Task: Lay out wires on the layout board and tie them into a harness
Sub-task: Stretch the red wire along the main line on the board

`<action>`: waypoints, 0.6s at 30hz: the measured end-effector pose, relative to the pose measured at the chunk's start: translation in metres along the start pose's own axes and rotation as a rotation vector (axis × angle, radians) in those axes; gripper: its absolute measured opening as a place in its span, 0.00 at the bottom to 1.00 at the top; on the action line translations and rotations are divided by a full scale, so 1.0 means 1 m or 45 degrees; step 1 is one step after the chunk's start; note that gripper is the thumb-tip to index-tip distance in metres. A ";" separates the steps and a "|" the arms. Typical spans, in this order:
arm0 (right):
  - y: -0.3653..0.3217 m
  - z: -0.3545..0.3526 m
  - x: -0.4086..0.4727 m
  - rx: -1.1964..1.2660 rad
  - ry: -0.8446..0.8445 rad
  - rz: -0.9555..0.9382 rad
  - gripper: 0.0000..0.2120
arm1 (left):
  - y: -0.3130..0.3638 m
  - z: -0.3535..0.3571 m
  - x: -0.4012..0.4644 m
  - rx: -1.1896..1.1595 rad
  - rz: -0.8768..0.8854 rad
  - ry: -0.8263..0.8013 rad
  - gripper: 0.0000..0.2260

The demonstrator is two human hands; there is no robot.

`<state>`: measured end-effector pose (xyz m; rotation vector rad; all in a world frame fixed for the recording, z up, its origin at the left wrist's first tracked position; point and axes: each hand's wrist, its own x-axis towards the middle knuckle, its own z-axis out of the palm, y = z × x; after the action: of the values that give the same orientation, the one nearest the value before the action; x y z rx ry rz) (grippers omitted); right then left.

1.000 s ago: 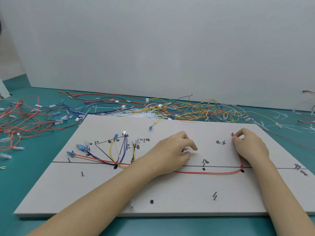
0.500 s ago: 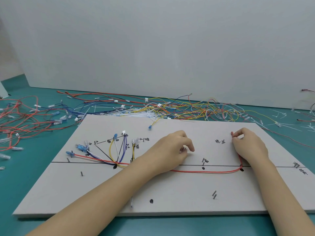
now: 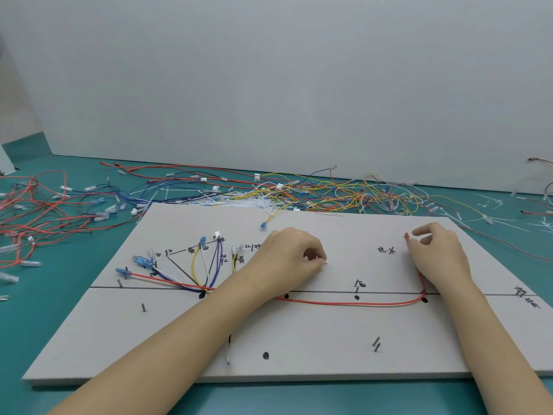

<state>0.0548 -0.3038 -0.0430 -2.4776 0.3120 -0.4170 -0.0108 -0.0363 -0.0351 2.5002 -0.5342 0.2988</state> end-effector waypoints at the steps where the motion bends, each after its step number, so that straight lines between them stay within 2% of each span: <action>1: 0.000 0.000 0.001 0.005 -0.001 -0.004 0.08 | -0.001 -0.001 0.000 -0.016 -0.004 0.010 0.06; 7: 0.002 0.002 0.003 0.061 -0.021 -0.021 0.03 | -0.005 -0.009 0.001 -0.192 -0.055 0.075 0.05; 11: 0.002 0.002 0.003 0.080 -0.040 -0.016 0.01 | -0.027 -0.035 0.007 -0.227 -0.171 0.212 0.05; 15: 0.001 0.002 0.001 0.084 -0.052 -0.015 0.02 | -0.073 -0.073 0.009 -0.058 -0.431 0.413 0.06; 18: 0.001 0.002 0.001 0.086 -0.060 -0.010 0.03 | -0.125 -0.103 -0.001 0.163 -0.776 0.438 0.10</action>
<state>0.0563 -0.3038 -0.0449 -2.4192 0.2644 -0.3662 0.0330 0.1183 -0.0106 2.5116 0.3924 0.5133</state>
